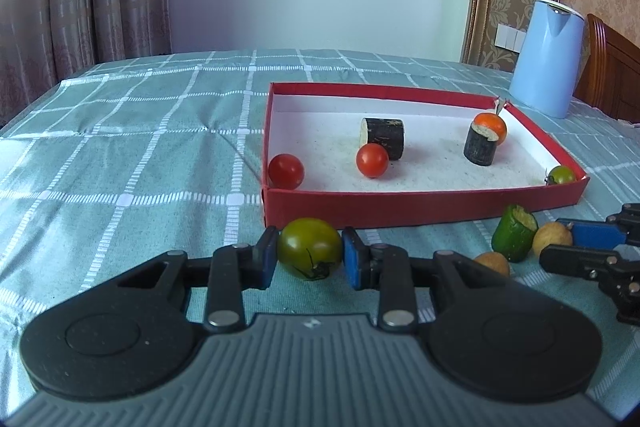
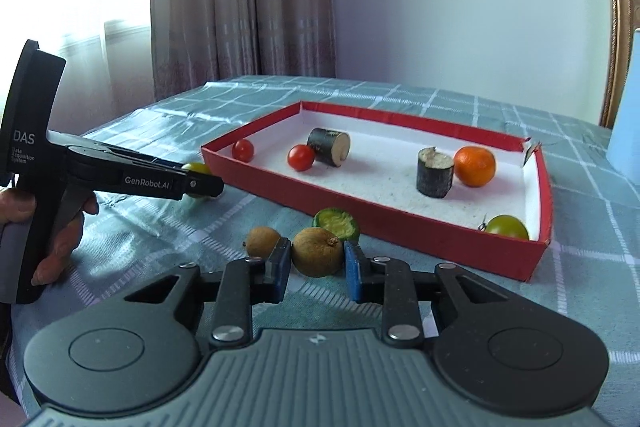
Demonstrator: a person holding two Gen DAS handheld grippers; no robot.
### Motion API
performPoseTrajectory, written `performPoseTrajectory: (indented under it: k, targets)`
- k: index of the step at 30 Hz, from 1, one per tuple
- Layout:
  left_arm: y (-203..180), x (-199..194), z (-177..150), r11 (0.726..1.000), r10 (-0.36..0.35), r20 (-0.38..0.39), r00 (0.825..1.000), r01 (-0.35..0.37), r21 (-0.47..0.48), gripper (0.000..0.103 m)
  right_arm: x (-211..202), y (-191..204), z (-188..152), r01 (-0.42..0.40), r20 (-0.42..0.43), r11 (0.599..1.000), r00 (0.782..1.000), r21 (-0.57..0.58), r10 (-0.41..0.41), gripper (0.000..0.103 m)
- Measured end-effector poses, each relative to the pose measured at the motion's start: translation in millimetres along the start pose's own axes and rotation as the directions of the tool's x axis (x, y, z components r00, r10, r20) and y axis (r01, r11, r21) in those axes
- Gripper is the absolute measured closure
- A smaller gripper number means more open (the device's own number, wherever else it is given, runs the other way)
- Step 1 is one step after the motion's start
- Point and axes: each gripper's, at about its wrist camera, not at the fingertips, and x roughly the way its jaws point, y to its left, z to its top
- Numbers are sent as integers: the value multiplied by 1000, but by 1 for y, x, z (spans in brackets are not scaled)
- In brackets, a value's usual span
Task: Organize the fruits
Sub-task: 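Grasp the large green tomato with the left tool while the right tool grasps a brown round fruit, then carry the green tomato with the left tool while the right tool carries the brown fruit into the box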
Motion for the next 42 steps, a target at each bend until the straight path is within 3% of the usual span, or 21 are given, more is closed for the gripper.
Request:
performPoseTrajectory:
  k: [8,14,26,36,42]
  targets:
    - [-2,-5,-1,1000,-4,30,1000,4,11,73,-3,-9,2,46,25,998,999,54,-47,75]
    - [-5,-16,-2,999,-22,102,995,18,37,73,-5,-12,2,77,42,995,996,63,-80,75]
    - [-10,-19,1,999,-21,130,991,16,41,73,-8,-33,11,169,75,978,981,125,-179,75]
    - [-38,0,28,996,-77,114,990,72,50,73,20,-49,32,240,25,965,970,107,-244,75]
    - [-65,24,43,993,-92,79,993,86,82,73,44,-67,39,275,-51,953,961,125,-271,75]
